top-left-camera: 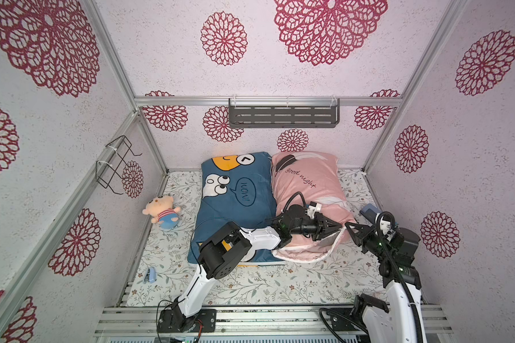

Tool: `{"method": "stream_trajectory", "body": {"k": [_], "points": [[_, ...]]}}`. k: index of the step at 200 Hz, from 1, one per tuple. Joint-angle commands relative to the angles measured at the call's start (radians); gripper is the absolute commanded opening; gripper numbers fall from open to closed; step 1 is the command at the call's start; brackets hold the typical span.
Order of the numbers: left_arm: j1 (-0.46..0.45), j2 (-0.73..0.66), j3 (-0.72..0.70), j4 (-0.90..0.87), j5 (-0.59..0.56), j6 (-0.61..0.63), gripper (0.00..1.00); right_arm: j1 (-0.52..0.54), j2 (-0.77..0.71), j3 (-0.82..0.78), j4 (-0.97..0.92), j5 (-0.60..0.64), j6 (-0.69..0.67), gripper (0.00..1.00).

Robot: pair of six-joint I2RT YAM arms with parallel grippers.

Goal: Zip up pillowcases
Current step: Zip the zipper on the pillowcase.

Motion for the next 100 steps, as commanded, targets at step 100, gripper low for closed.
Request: {"method": "stream_trajectory", "body": {"k": [100], "points": [[-0.010,0.007,0.022,0.007,0.032,0.003,0.19,-0.002,-0.007,0.003,0.060,-0.032,-0.005,0.00]]}}
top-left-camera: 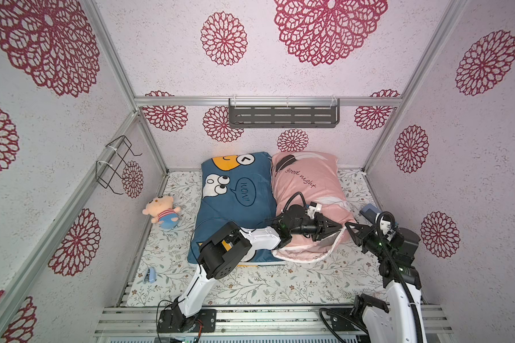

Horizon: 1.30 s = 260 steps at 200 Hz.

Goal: Zip up pillowcases
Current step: Zip the zipper on the pillowcase.

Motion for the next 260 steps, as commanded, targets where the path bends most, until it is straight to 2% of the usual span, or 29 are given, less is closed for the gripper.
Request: {"method": "stream_trajectory", "body": {"k": [1,44,73,120,174,194,240,260], "points": [[-0.006,0.006,0.022,0.008,0.020,0.000,0.19,-0.003,-0.007,0.003,0.058,-0.032,-0.006,0.00],[-0.015,0.017,0.033,0.007,0.023,-0.004,0.19,-0.003,-0.004,0.003,0.062,-0.028,-0.004,0.00],[-0.017,0.018,0.032,0.008,0.022,-0.007,0.12,-0.003,-0.007,0.002,0.062,-0.031,-0.004,0.00],[-0.015,0.014,0.021,0.009,0.015,-0.012,0.08,-0.004,-0.011,0.001,0.061,-0.033,-0.004,0.00],[-0.012,0.001,0.009,0.004,0.013,-0.005,0.00,-0.005,-0.025,0.023,0.052,-0.025,-0.003,0.00],[-0.011,-0.018,0.001,-0.040,0.017,0.040,0.00,-0.008,-0.041,0.059,0.039,-0.013,-0.010,0.00],[-0.007,-0.098,-0.014,-0.237,0.037,0.238,0.00,-0.016,-0.042,0.149,-0.015,0.019,-0.051,0.00],[-0.003,-0.119,-0.027,-0.283,0.042,0.279,0.00,-0.017,-0.031,0.166,-0.007,0.024,-0.051,0.00]]}}
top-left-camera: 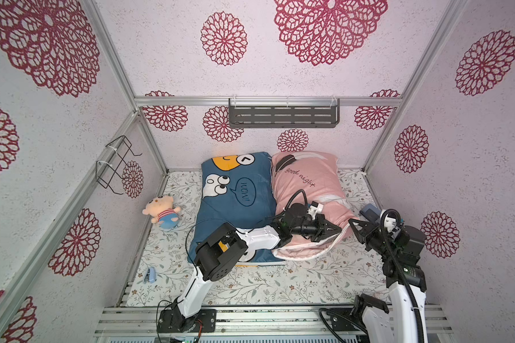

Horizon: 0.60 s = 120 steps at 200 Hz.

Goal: Zip up pillowcases
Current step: Zip the zipper on the pillowcase.

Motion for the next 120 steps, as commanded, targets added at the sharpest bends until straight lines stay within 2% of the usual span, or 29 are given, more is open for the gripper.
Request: {"method": "stream_trajectory", "body": {"k": [1,45,120], "points": [[0.004,-0.053,-0.027,-0.115,0.028,0.103,0.00,-0.007,-0.006,0.066,0.068,0.003,-0.029,0.00],[0.009,-0.074,-0.042,-0.173,0.040,0.160,0.00,-0.011,0.032,0.120,0.092,0.019,-0.026,0.00],[0.024,-0.132,-0.019,-0.537,-0.003,0.459,0.00,-0.013,0.094,0.209,0.124,0.052,-0.021,0.00]]}}
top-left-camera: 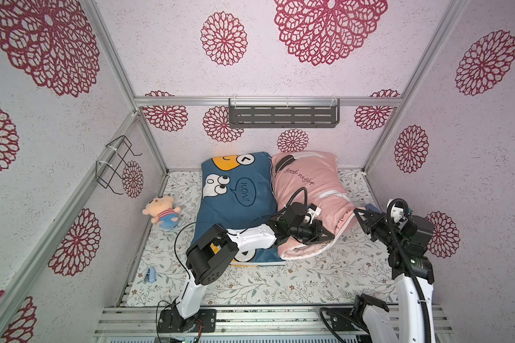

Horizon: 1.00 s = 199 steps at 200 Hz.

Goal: Zip up pillowcases
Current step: Zip the zipper on the pillowcase.

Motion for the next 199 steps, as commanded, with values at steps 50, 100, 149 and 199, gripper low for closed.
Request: {"method": "stream_trajectory", "body": {"k": [50,100,149,199], "points": [[0.032,-0.055,0.002,-0.392,-0.054,0.294,0.00,-0.011,0.043,0.104,0.141,0.036,-0.024,0.00],[0.034,-0.084,-0.010,-0.509,-0.120,0.389,0.00,-0.012,0.104,0.172,0.125,0.073,-0.058,0.00],[0.039,-0.127,-0.054,-0.596,-0.199,0.463,0.00,-0.013,0.147,0.241,0.119,0.119,-0.081,0.00],[0.043,-0.151,-0.094,-0.679,-0.259,0.537,0.00,-0.013,0.173,0.292,0.117,0.142,-0.087,0.00]]}}
